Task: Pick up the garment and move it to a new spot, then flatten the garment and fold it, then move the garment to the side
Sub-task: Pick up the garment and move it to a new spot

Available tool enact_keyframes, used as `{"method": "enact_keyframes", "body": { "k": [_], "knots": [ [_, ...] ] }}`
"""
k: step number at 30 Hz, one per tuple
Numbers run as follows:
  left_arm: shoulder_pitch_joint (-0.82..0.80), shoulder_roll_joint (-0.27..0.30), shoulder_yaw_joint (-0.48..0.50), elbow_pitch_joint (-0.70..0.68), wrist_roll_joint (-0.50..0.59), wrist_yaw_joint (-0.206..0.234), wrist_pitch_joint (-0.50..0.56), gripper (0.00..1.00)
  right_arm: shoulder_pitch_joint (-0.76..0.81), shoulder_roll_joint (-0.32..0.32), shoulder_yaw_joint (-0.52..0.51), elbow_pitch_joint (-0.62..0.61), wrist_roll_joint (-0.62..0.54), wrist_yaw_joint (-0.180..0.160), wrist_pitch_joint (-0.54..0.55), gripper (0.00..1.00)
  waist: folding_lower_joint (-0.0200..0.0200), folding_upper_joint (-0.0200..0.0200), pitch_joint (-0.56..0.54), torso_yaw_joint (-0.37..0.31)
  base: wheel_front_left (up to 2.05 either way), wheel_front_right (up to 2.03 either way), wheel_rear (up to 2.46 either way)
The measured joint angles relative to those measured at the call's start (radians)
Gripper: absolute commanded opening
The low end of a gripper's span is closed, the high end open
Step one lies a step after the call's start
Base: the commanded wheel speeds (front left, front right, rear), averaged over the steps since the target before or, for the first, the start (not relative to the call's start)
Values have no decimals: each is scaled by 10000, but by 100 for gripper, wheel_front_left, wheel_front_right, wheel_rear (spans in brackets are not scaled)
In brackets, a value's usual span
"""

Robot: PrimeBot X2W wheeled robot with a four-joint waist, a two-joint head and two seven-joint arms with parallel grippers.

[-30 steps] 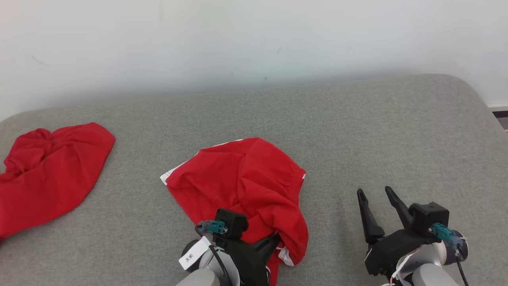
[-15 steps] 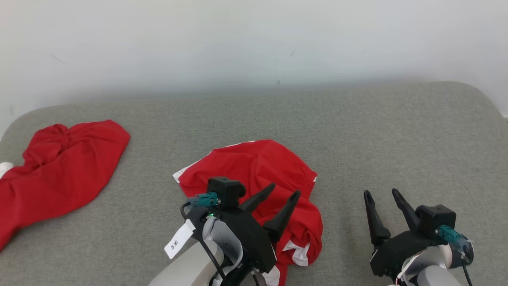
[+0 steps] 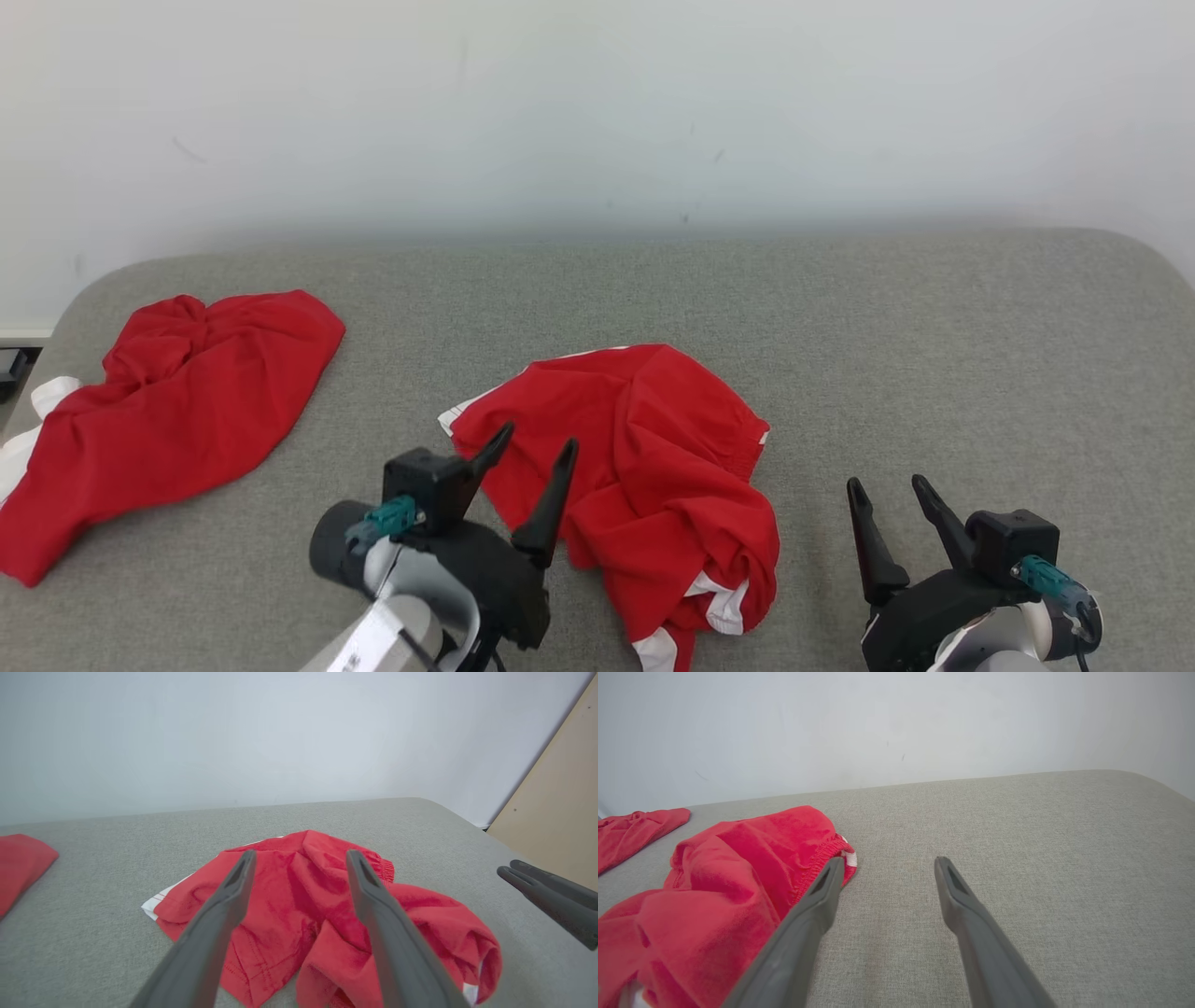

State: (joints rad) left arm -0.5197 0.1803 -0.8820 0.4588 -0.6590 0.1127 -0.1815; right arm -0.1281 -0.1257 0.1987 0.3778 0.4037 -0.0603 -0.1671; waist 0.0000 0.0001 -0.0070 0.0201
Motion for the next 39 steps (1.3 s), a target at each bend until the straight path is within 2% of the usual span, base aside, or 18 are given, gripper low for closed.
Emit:
{"method": "enact_keyframes", "body": {
  "k": [10, 14, 23, 39],
  "knots": [
    [1396, 583, 1122, -529, 276, 117, -573, 100, 63, -29, -54, 2, 10, 0, -13, 100, 0, 0, -100, 69, 0, 0, 0],
    [1964, 570, 2100, -339, 784, 115, -596, 100, 242, -36, -104, 10, 69, 0, -19, 100, -1, 0, -140, 129, 0, 0, 0],
    [3172, 176, 3762, -345, 1981, 115, -662, 100, 399, -67, -180, -117, 98, -12, -92, 100, -1, 0, -170, 397, 0, 0, 0],
    [3742, -424, 4913, -1338, 3423, 115, -688, 100, 366, -59, -56, -242, 100, -12, 4, 100, -1, 0, -9, 486, 0, 0, 0]
  ]
}}
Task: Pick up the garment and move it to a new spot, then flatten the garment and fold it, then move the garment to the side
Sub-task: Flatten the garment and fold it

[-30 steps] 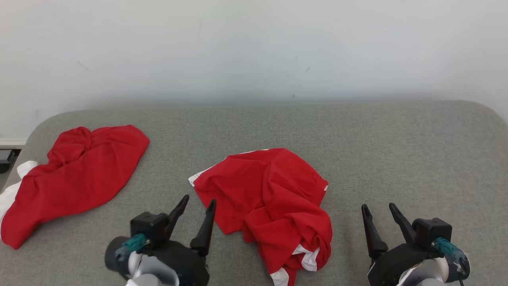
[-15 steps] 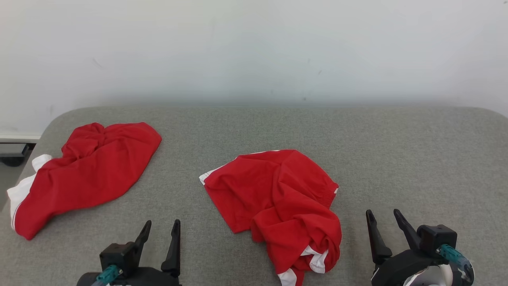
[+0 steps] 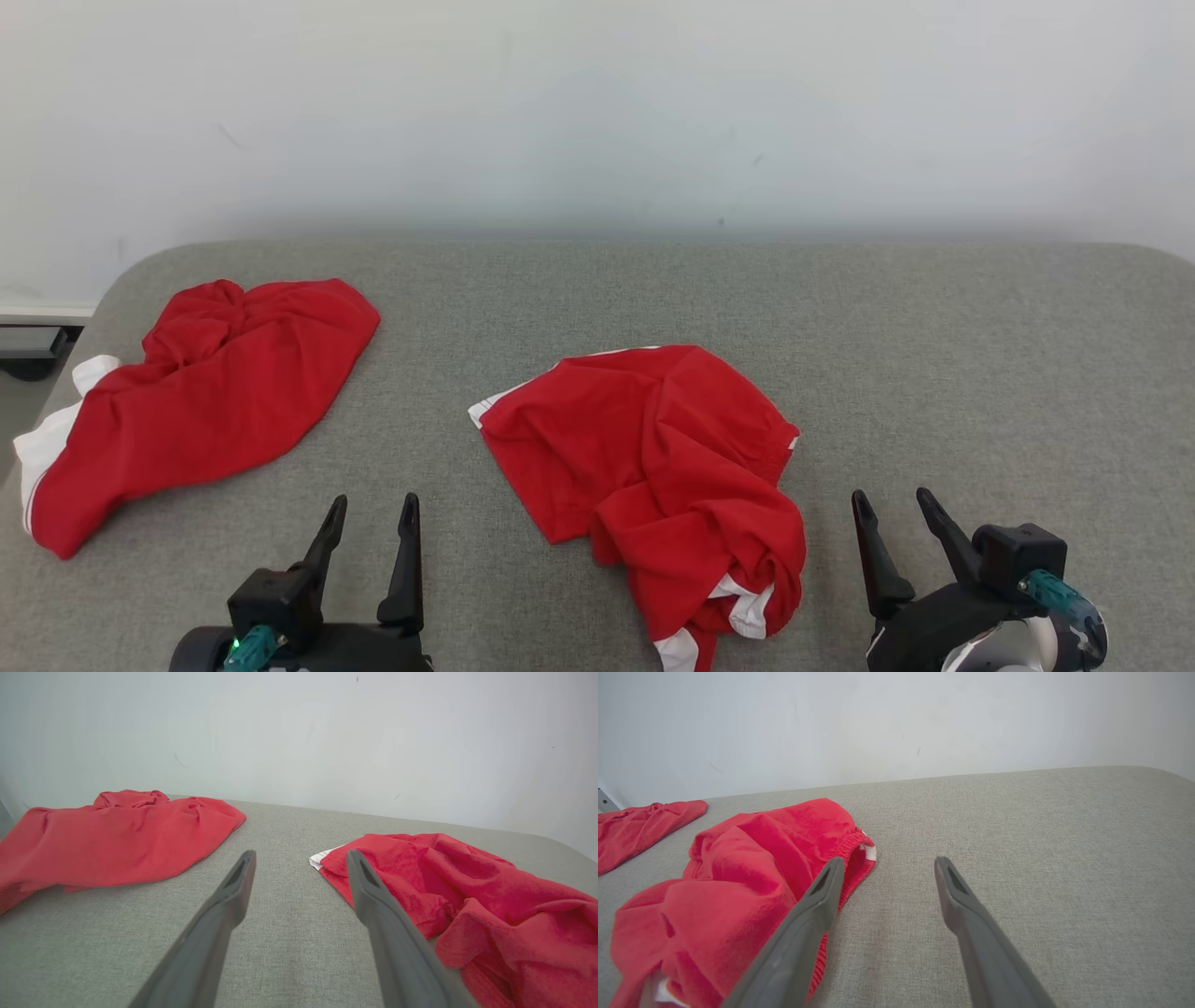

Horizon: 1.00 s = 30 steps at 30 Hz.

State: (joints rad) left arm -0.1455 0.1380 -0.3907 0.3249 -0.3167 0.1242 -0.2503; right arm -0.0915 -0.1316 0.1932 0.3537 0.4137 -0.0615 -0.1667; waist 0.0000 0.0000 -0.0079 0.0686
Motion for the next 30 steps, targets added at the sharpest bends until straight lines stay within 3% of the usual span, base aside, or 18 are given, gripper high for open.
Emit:
{"method": "enact_keyframes", "body": {
  "k": [10, 30],
  "knots": [
    [-11, -334, 98, -502, 543, 0, -6, 100, -1129, -134, -10, 523, 42, 142, 366, 100, 1, 0, 179, 97, 0, 0, 0],
    [-62, -500, -159, -1093, 696, 0, 213, 100, -3675, 31, -54, 4034, 614, 531, 1739, 100, 1, 1, 820, 949, 0, 0, 0]
  ]
}}
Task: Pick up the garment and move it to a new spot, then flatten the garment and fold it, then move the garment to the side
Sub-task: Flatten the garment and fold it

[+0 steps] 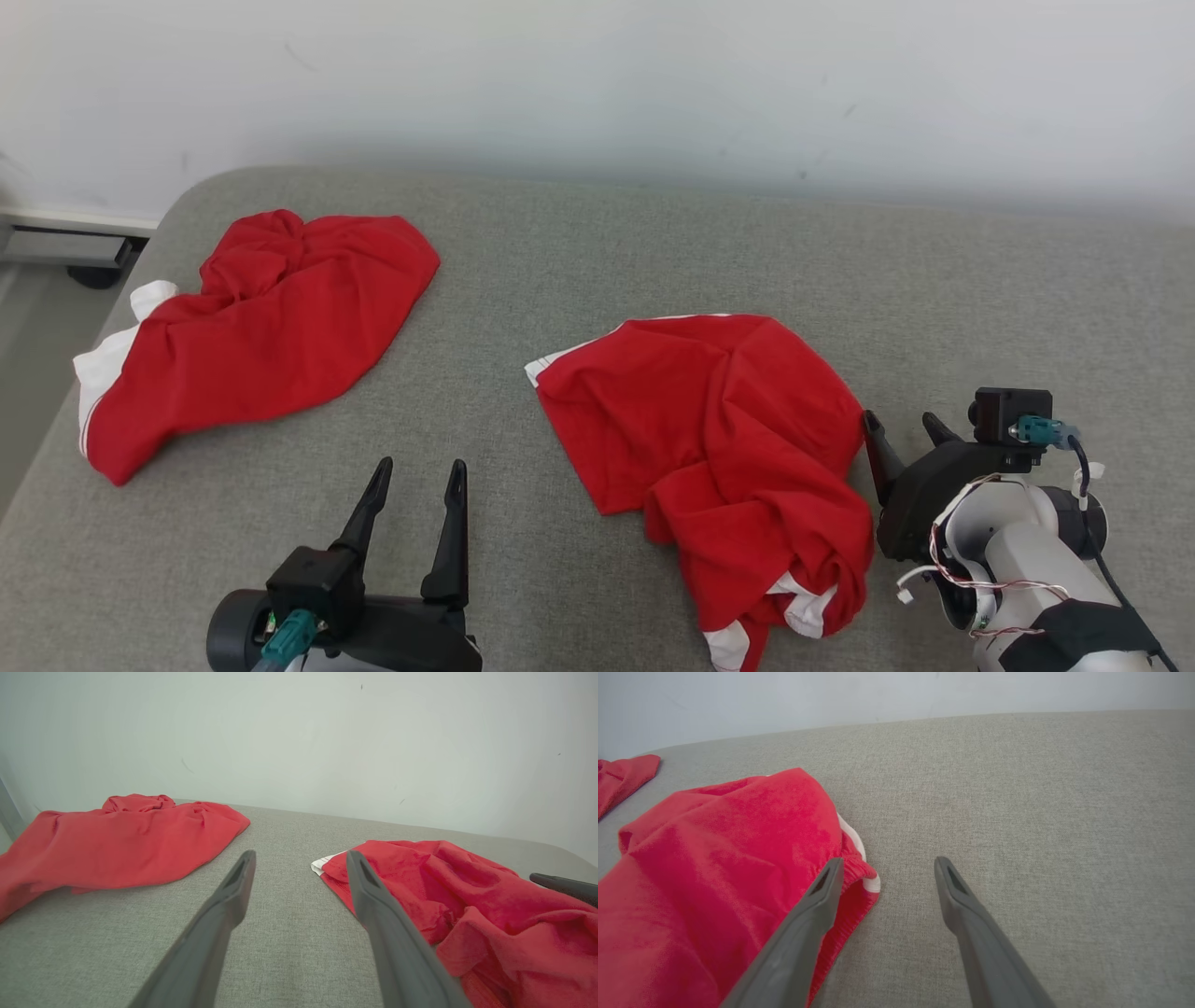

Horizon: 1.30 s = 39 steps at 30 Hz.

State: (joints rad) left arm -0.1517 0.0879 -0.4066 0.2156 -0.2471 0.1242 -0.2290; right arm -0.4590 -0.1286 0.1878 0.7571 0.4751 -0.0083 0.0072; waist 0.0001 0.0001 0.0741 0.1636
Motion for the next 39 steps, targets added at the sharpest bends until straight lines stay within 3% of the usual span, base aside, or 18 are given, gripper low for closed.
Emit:
{"method": "enact_keyframes", "body": {
  "k": [7, 8, 10, 11, 25, 33, 39],
  "knots": [
    [-218, -71, -84, -31, 8, 0, 92, 100, -403, 119, 42, 853, 86, 173, 109, 100, 1, 0, 264, 236, 0, 0, 0],
    [-263, -81, -109, -29, 8, 0, 100, 100, -437, 138, 44, 928, 113, 182, 109, 91, 0, 0, 288, 267, 0, 0, 0],
    [-289, -109, -148, -23, 8, 0, 117, 100, -469, 169, 77, 1175, 134, 265, 109, 44, 0, 0, 322, 329, 0, 0, 0],
    [-290, -113, -148, -15, 8, 0, 174, 100, -469, 184, 117, 1283, 134, 295, 111, 0, 0, 0, 335, 349, 0, 0, 0],
    [-284, -127, -42, 224, -8, 0, 217, 100, -1458, 86, 238, 2027, 23, 708, -554, 0, 0, 0, 168, 256, 0, 0, 0],
    [-275, -130, -12, 270, -12, 0, 217, 100, -2388, -552, 869, 1398, -727, 1145, -1875, 0, 0, -1, -57, 74, 0, 0, 0],
    [-131, -98, 90, 276, -65, 0, 215, 100, -1356, -619, 1699, 744, -754, 1365, -2364, 0, -2, 0, -236, -113, 0, 0, 0]
  ]
}}
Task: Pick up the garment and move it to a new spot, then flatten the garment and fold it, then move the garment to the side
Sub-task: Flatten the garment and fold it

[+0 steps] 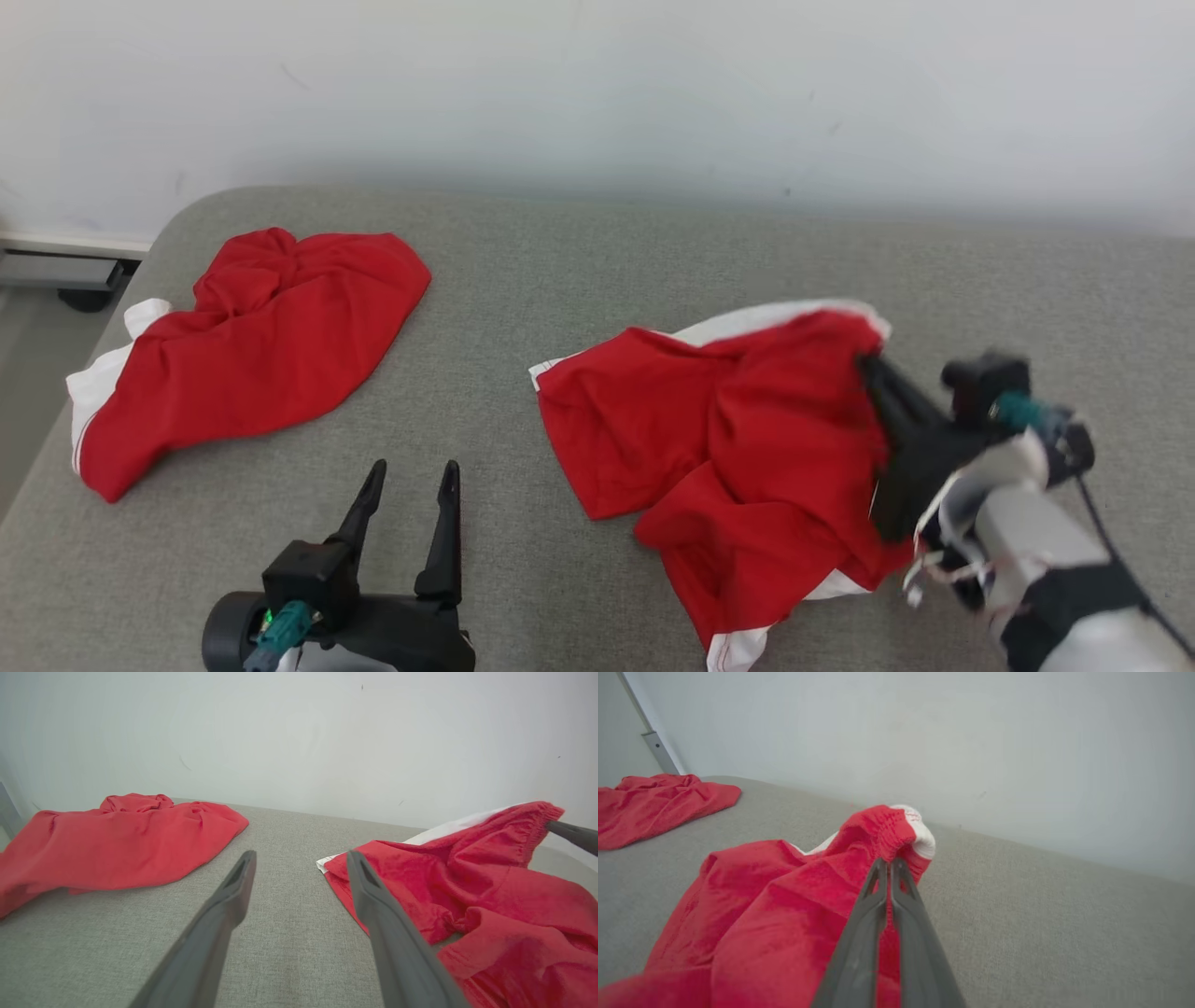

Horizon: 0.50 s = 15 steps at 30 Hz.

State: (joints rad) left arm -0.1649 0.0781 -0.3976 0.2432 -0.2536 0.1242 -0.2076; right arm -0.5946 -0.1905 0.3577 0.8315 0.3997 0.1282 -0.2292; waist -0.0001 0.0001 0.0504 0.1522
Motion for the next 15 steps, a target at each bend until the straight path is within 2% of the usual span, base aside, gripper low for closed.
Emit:
{"method": "enact_keyframes", "body": {
  "k": [4, 8, 15],
  "knots": [
    [240, 82, 98, -4, -27, 0, 0, 100, 1281, -274, 1361, -993, 69, 8, -90, 0, 0, 0, -102, -206, 0, 0, 0],
    [409, 161, 240, -31, -38, 2, 0, 100, 2144, -650, 2504, -2334, 665, 8, -178, 0, 0, -1, -185, -464, 0, 0, 0],
    [411, 155, 222, -148, -50, 0, 0, 100, 2968, -1718, 2481, -3072, 1400, 8, -186, 0, 0, 0, -222, -868, 0, 0, 0]
  ]
}}
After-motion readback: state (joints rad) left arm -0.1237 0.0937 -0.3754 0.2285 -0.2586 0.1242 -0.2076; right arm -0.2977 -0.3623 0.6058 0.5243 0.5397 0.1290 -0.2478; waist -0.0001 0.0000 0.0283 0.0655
